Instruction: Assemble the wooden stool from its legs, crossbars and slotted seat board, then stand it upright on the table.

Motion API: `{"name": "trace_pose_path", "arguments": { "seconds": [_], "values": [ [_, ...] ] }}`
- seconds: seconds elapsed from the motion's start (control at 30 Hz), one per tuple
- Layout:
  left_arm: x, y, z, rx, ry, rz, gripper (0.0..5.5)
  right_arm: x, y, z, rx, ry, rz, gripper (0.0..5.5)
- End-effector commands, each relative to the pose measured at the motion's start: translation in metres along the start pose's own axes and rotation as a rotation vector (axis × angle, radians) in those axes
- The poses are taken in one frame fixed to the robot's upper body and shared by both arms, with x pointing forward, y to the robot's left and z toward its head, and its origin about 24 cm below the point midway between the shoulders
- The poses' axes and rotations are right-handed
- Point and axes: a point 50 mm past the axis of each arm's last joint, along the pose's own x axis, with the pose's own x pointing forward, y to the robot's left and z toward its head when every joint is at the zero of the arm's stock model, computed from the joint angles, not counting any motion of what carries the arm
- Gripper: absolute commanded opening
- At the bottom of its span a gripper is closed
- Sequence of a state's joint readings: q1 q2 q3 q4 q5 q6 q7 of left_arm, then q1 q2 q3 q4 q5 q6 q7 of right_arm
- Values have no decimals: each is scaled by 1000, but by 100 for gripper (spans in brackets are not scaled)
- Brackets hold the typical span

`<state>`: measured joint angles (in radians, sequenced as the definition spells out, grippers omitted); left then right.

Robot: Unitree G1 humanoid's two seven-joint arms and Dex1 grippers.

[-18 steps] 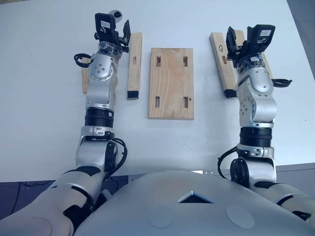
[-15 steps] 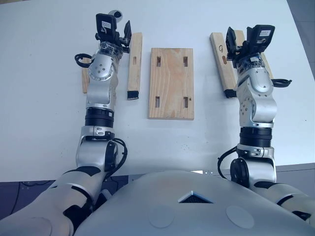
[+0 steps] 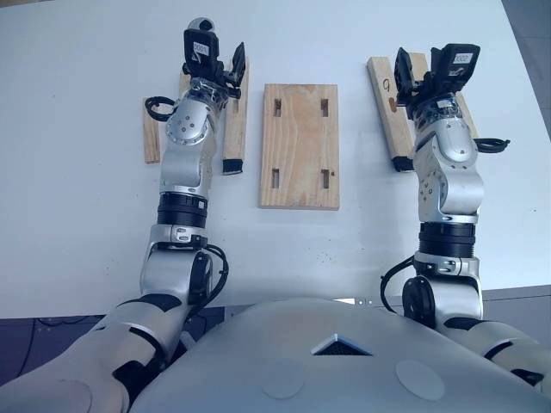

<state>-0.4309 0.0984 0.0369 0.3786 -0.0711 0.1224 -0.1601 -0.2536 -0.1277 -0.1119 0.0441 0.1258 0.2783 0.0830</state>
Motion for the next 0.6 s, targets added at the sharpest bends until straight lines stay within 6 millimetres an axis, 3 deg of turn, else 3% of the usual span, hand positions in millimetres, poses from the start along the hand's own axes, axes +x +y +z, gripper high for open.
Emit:
{"name": "trace_pose_path", "arguments": {
  "seconds": [0.03, 0.6],
  "values": [
    [-1, -2, 2, 0, -22, -12, 280, 1, 6, 1, 8, 2, 20, 294],
    [-2, 16, 26, -11, -243, 127, 280, 1, 7, 0, 70, -11, 19, 294]
  ]
}}
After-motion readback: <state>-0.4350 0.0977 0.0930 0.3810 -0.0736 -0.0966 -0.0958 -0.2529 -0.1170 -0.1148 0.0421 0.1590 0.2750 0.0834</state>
